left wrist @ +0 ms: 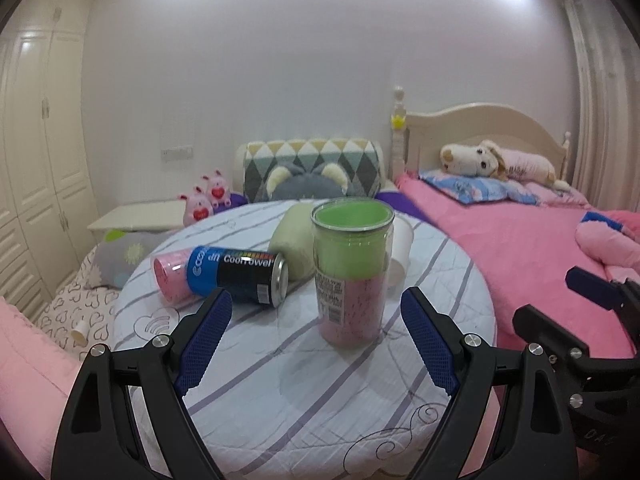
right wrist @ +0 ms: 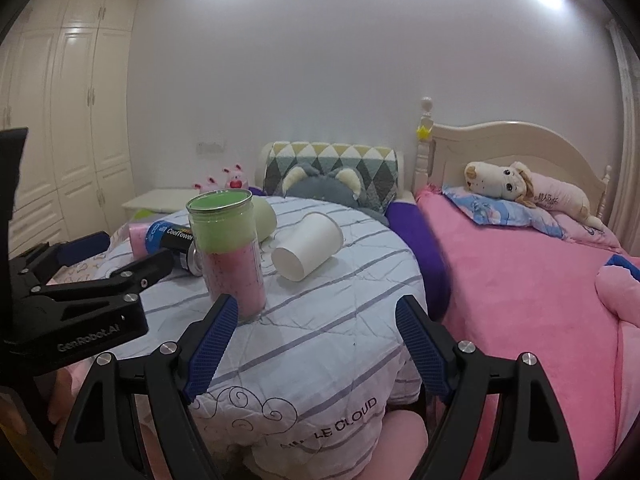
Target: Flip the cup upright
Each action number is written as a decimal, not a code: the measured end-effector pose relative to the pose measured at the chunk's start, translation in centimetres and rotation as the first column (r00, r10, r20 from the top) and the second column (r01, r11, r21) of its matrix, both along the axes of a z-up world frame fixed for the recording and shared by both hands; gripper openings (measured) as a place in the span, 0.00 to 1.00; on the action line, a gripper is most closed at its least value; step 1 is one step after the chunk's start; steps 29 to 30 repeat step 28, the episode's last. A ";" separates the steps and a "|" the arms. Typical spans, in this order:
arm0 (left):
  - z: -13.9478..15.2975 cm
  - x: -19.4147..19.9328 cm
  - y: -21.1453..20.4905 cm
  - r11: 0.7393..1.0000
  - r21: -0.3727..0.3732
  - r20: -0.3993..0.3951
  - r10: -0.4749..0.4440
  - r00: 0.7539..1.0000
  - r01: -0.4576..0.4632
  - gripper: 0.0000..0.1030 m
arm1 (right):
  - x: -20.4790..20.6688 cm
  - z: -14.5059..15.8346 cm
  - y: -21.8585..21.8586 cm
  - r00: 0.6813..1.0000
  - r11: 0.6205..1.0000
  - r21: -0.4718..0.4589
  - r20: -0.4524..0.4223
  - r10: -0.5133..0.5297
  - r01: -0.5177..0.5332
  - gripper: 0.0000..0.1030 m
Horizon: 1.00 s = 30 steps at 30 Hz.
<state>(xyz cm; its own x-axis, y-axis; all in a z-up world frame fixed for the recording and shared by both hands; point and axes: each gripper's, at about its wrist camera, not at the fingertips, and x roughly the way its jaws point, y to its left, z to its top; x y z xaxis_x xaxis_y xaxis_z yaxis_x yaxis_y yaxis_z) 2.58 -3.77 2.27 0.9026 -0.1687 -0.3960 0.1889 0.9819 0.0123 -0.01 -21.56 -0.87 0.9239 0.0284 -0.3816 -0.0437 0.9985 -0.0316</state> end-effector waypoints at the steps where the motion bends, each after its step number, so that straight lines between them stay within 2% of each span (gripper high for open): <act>1: 0.1 -0.2 0.0 1.000 -0.008 0.016 -0.001 1.000 0.001 0.86 | -0.2 -0.1 0.0 1.000 1.000 0.003 0.016 -0.003 0.003 0.80; 4: 0.1 -0.7 0.2 1.000 -0.026 0.058 0.002 0.998 0.000 0.88 | -0.7 -0.2 -0.2 0.998 1.000 0.008 0.062 -0.008 0.007 0.80; 5: 0.2 -0.7 0.2 1.000 -0.029 0.067 0.006 0.998 -0.004 0.97 | -0.9 -0.2 -0.2 0.996 1.000 0.008 0.085 -0.010 0.010 0.80; 6: 0.1 -0.8 0.2 0.999 -0.031 0.079 0.012 0.997 -0.009 0.99 | -1.0 -0.3 -0.2 0.995 1.000 0.007 0.098 -0.014 0.014 0.80; 11: 0.1 -1.8 0.3 0.999 -0.027 0.155 0.036 0.987 -0.032 0.99 | -1.3 -0.7 -0.1 0.992 1.000 0.014 0.126 -0.019 0.017 0.80; 19: -0.4 -1.6 0.7 0.998 -0.038 0.150 0.056 0.987 -0.051 0.99 | -2.0 -1.3 0.6 0.987 1.000 -0.006 0.159 -0.015 0.016 0.80; 30: -0.4 -1.7 0.8 0.997 -0.028 0.163 0.074 0.984 -0.071 0.99 | -1.7 -1.3 0.8 0.989 1.000 -0.008 0.145 -0.015 0.017 0.80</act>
